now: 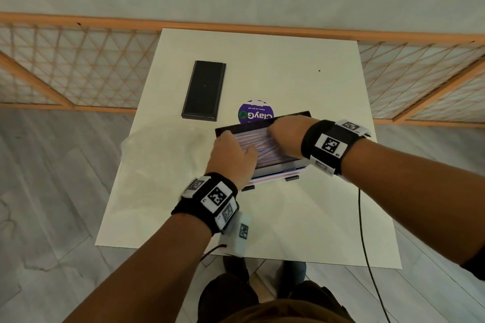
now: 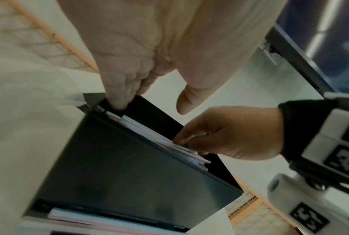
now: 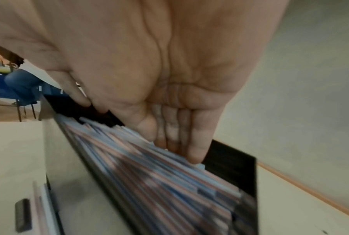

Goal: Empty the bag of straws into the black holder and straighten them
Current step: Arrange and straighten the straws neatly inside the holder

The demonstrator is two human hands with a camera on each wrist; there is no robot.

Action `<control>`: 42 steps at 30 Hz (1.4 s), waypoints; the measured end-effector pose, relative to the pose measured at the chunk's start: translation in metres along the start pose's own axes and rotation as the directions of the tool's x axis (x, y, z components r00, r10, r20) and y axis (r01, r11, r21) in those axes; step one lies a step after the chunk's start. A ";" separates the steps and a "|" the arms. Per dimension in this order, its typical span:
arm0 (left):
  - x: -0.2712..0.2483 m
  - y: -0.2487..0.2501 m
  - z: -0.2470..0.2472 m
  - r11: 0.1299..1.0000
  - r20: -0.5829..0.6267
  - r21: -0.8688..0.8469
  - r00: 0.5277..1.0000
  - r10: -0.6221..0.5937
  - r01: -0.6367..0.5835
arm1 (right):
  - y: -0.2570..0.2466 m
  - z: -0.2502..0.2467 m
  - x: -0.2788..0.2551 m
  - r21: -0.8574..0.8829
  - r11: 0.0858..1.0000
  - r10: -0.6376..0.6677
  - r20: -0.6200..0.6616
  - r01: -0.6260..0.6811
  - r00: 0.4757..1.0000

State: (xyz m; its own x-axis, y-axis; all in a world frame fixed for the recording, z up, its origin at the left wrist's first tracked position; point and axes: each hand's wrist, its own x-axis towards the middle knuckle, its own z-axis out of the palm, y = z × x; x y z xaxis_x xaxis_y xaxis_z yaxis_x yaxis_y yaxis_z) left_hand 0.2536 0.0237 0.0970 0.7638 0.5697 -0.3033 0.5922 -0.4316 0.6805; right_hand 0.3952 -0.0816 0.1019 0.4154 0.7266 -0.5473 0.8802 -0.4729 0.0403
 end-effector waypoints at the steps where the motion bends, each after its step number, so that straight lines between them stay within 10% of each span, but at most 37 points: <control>1: 0.002 0.003 0.005 0.999 0.006 -0.036 0.999 -0.037 0.037 | 0.003 0.005 -0.002 -0.010 1.000 0.018 0.010 -0.018 1.000; 15: 0.017 0.009 0.024 0.808 0.230 0.501 0.948 0.221 -0.310 | 0.031 0.028 -0.034 0.370 0.925 0.171 -0.195 -0.089 0.966; 20: 0.015 0.013 0.017 0.843 0.171 0.412 0.938 0.302 -0.347 | 0.049 0.036 -0.081 0.704 0.709 0.454 -0.407 -0.044 0.793; 24: 0.004 0.011 0.010 0.837 0.287 0.298 0.880 0.379 -0.458 | 0.072 0.073 -0.109 0.842 0.492 0.642 -0.180 -0.221 0.745; 30: -0.001 0.000 0.023 0.692 0.376 0.490 0.844 0.381 -0.531 | 0.056 0.132 -0.083 0.771 0.423 0.537 0.211 -0.477 0.817; 34: -0.002 -0.006 0.027 0.746 0.356 0.412 0.846 0.396 -0.523 | 0.044 0.152 -0.049 0.742 0.403 0.456 0.345 -0.536 0.820; 39: -0.002 -0.008 0.030 0.744 0.338 0.412 0.846 0.412 -0.526 | 0.029 0.167 -0.032 0.821 -0.307 0.306 0.563 -0.481 0.767; 42: -0.001 -0.008 0.030 0.743 0.340 0.411 0.846 0.411 -0.527 | 0.024 0.178 -0.027 0.777 -0.452 0.288 0.591 -0.438 0.753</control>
State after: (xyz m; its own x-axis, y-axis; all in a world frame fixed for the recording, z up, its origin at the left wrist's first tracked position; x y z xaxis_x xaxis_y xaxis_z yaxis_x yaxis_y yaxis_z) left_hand 0.2555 0.0055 0.0718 0.9769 0.0663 -0.2033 0.1432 -0.9090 0.3914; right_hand 0.3640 -0.2010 -0.0314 0.4306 0.1163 -0.8950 -0.7578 -0.4920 -0.4286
